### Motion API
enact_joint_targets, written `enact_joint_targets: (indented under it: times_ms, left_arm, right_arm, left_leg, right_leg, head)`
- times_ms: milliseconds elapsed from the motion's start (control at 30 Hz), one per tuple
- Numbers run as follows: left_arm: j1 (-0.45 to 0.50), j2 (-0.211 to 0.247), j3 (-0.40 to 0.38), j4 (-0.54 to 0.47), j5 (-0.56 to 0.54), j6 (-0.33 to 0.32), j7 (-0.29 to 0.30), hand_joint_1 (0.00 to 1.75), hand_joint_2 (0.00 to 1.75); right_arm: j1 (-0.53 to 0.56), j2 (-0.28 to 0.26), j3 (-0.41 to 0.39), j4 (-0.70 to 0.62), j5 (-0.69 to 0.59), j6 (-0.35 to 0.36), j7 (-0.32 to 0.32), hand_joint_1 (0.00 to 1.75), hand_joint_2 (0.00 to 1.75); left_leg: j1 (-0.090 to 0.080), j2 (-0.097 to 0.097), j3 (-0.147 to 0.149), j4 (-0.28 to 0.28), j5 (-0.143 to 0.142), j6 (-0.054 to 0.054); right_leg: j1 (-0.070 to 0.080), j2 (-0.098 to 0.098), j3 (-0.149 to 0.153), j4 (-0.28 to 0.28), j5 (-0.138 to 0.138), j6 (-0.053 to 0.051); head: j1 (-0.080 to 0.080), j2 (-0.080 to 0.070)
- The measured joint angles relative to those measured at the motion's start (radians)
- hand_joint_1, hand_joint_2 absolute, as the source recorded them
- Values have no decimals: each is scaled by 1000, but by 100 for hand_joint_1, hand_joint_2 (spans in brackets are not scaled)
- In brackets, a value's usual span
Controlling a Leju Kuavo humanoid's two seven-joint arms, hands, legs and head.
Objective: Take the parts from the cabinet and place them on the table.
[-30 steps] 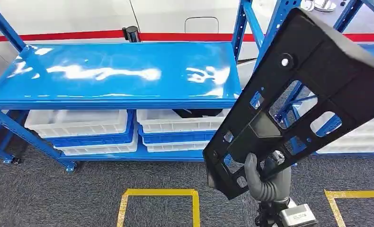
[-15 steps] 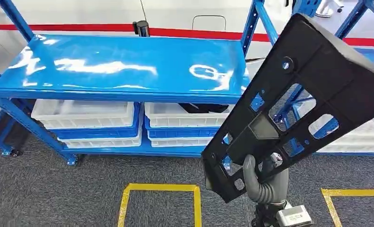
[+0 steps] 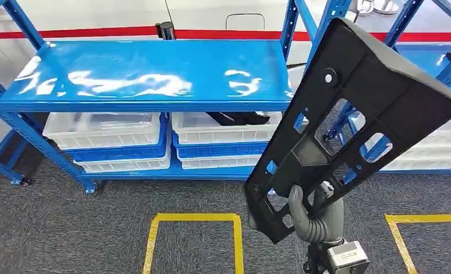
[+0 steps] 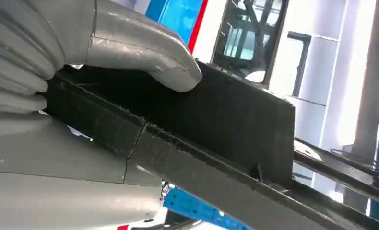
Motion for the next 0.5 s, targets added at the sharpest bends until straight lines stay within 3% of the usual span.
enact_joint_targets:
  times_ms: [33,67,100,133,167,233,267,300,367,400,433,467,500]
  left_arm:
    - [0,0,1,0,2,0,0,0,175]
    - [0,0,2,0,3,0,0,0,175]
    - [-1,0,4,0,3,0,-3,0,175]
    - [-2,0,6,0,4,0,-9,0,175]
    - [-3,0,7,0,6,0,-15,0,175]
    - [-10,0,11,0,11,-2,-21,0,175]
    - [-13,-1,11,0,11,-5,-22,0,175]
    - [-15,-3,12,0,10,-9,-22,0,175]
    - [-21,-3,12,0,6,-9,-22,0,175]
    - [-23,-3,12,0,5,-9,-22,0,175]
    - [-24,-3,12,0,4,-9,-22,0,175]
    - [-26,-3,12,0,4,-9,-22,0,175]
    - [-27,-3,12,0,4,-6,-23,0,175]
  right_arm:
    - [-2,0,0,1,0,1,0,175,175]
    - [-3,0,0,2,0,1,0,175,175]
    - [-4,0,0,4,0,3,0,175,175]
    - [-4,0,0,5,0,4,0,175,175]
    - [-7,0,0,5,-1,5,0,175,175]
    - [-19,2,-1,5,-8,5,0,175,175]
    - [-26,3,-2,5,-8,6,0,175,175]
    - [-35,4,-4,5,-9,6,0,175,175]
    - [-45,5,-4,6,-9,6,0,175,175]
    - [-46,6,-4,6,-10,6,0,175,175]
    - [-47,7,-6,6,-11,6,0,175,175]
    - [-48,7,-9,7,-18,6,-1,175,175]
    - [-50,7,-13,8,-24,6,-4,175,175]
  left_leg:
    - [4,-1,-21,81,-56,-6]
    - [7,-1,-38,153,-89,-12]
    - [11,-1,-43,202,-98,-16]
    - [15,-1,-27,203,-83,-20]
    - [20,0,10,161,-56,-23]
    - [30,-1,142,-26,0,-28]
    - [30,-4,176,-83,-29,-33]
    - [22,-9,170,-84,-13,-19]
    - [14,-7,155,-85,-10,-7]
    - [11,-7,150,-88,-3,4]
    - [18,-2,142,-97,12,23]
    - [14,-1,129,-97,21,33]
    - [14,-1,116,-97,30,46]
  right_leg:
    - [1,-1,-8,1,8,0]
    - [2,-1,-9,2,15,0]
    - [3,-1,-19,3,24,0]
    - [2,-1,-30,6,30,4]
    - [1,0,-39,11,34,9]
    - [-3,0,-53,27,36,15]
    - [-2,-1,-61,32,38,18]
    - [3,-1,-67,36,44,27]
    - [1,0,-76,35,57,45]
    - [-2,0,-79,31,63,55]
    - [-2,0,-89,38,62,61]
    - [-2,1,-107,60,32,55]
    - [-3,2,-132,115,-16,43]
  head:
    - [1,0]
    - [0,0]
    - [0,0]
    - [0,0]
    - [0,0]
    - [0,0]
    - [0,0]
    - [-1,0]
    - [-1,0]
    - [1,0]
    - [-1,0]
    - [1,0]
    - [6,0]
